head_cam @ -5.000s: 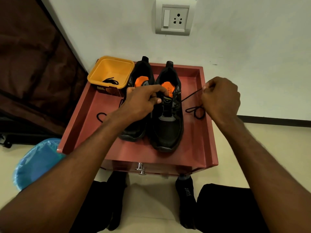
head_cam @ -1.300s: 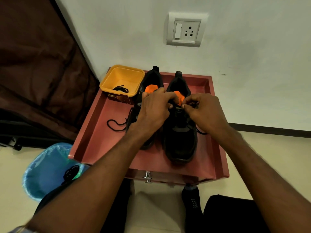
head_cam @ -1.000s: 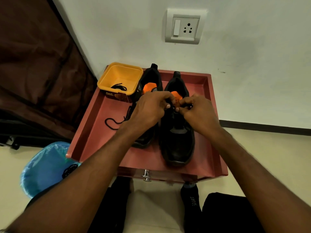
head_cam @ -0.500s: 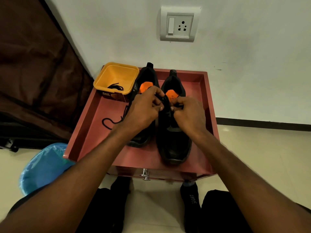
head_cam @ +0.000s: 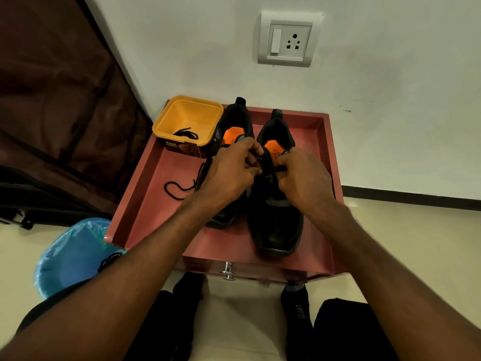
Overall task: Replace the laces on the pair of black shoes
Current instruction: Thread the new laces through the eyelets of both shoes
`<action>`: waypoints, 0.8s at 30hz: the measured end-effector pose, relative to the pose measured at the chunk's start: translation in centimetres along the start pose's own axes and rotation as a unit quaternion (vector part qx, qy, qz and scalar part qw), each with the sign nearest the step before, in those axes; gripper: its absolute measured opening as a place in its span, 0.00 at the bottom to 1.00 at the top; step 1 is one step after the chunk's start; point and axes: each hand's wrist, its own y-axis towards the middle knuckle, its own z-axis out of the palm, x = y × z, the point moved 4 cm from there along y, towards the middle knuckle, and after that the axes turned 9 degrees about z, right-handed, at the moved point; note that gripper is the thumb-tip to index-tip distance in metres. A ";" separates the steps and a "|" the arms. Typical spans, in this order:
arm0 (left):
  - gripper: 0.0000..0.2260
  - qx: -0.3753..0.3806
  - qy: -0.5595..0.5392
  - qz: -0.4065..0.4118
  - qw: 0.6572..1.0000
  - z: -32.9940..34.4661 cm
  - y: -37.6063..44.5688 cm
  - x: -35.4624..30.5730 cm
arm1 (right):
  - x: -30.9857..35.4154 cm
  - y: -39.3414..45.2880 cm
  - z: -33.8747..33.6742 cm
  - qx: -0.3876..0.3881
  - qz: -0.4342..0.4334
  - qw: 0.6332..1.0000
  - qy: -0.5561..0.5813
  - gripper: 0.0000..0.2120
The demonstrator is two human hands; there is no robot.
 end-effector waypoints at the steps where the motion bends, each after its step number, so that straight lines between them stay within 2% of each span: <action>1: 0.22 0.005 0.007 0.012 1.000 -0.2 -0.1 -0.1 | 0.1 0.1 -0.1 0.016 -0.003 1.000 -0.007 0.13; 3: 0.30 0.025 0.039 0.045 0.998 -0.2 -0.2 -0.7 | -0.1 0.2 -0.3 0.026 -0.005 1.000 -0.013 0.11; 5: 0.31 0.047 0.085 0.082 0.992 0.0 -0.4 -1.3 | -0.2 0.1 -0.5 0.008 -0.008 1.000 0.002 0.09; 7: 0.27 0.056 0.096 0.104 0.988 0.4 -0.4 -1.4 | -0.4 0.0 -0.4 -0.018 0.000 0.998 0.057 0.08; 9: 0.20 0.046 0.080 0.085 0.992 0.6 -0.3 -1.4 | -0.6 -0.2 -0.2 -0.044 0.020 0.993 0.108 0.06; 11: 0.15 0.034 0.072 0.069 0.994 0.6 -0.2 -1.3 | -0.6 -0.4 0.3 -0.069 0.044 0.990 0.112 0.06; 16: 0.12 0.026 0.060 0.071 0.995 0.3 -0.3 -1.3 | -0.4 -1.0 1.0 -0.095 0.069 0.983 0.139 0.07; 20: 0.14 0.022 0.065 0.067 0.995 0.1 -0.4 -1.3 | -0.8 -0.3 1.3 -0.027 0.030 0.981 0.190 0.07; 22: 0.17 0.019 0.069 0.056 0.996 0.2 -0.4 -1.3 | -1.3 0.2 1.0 0.015 0.036 0.968 0.247 0.06; 24: 0.17 0.018 0.061 0.047 0.997 0.1 -0.3 -1.2 | -1.8 0.5 0.7 0.037 0.035 0.965 0.258 0.07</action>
